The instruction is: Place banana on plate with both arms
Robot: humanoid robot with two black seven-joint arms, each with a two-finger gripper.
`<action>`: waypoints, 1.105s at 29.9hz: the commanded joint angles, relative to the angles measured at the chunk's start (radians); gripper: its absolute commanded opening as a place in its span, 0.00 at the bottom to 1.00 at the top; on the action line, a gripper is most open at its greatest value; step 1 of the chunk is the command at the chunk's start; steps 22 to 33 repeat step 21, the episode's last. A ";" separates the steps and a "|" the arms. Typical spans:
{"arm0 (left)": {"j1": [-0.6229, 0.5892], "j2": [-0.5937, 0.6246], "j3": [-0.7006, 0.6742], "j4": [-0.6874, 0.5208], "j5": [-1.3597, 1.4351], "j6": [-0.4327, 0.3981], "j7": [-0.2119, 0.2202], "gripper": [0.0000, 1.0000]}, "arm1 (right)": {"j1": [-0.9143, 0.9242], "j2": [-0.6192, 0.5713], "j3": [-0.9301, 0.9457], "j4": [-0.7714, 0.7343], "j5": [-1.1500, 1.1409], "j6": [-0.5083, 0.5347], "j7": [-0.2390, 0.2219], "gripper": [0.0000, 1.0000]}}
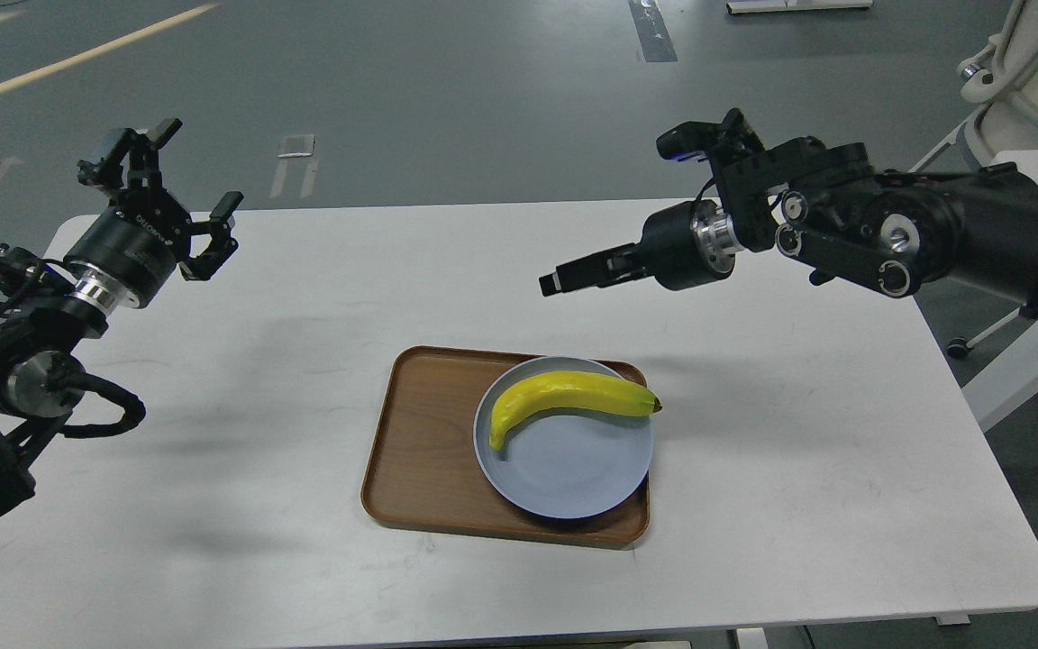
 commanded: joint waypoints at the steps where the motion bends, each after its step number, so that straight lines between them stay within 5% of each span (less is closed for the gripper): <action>1: 0.003 -0.002 0.000 0.000 0.000 0.000 0.000 1.00 | -0.084 -0.121 0.139 -0.017 0.244 0.000 0.000 1.00; 15: 0.012 -0.086 -0.001 0.023 0.000 0.000 0.000 1.00 | -0.631 -0.142 0.689 -0.119 0.762 -0.002 0.000 1.00; 33: 0.012 -0.130 -0.001 0.072 0.000 0.000 0.000 1.00 | -0.702 -0.101 0.732 -0.120 0.777 0.000 0.000 1.00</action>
